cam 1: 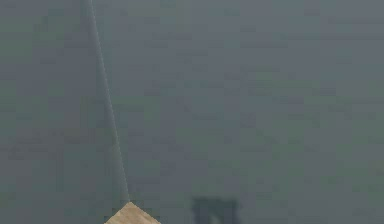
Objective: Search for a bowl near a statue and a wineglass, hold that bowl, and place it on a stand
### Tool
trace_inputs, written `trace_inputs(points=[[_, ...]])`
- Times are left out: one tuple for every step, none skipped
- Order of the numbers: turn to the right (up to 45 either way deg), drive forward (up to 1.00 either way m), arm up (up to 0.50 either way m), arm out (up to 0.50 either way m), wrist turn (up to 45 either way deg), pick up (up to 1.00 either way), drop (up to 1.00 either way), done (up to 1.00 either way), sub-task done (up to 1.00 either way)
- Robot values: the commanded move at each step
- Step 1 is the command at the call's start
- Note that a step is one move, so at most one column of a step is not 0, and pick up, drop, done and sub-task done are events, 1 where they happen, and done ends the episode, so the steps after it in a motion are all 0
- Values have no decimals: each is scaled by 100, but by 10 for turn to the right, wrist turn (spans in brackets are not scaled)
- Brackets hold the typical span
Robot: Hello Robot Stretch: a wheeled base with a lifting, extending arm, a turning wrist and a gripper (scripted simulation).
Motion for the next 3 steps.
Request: trace_inputs(points=[[0, 0, 0, 0, 450, 0, 0, 0, 0], [0, 0, 0, 0, 450, 0, 0, 0, 0], [0, 0, 0, 0, 450, 0, 0, 0, 0]])
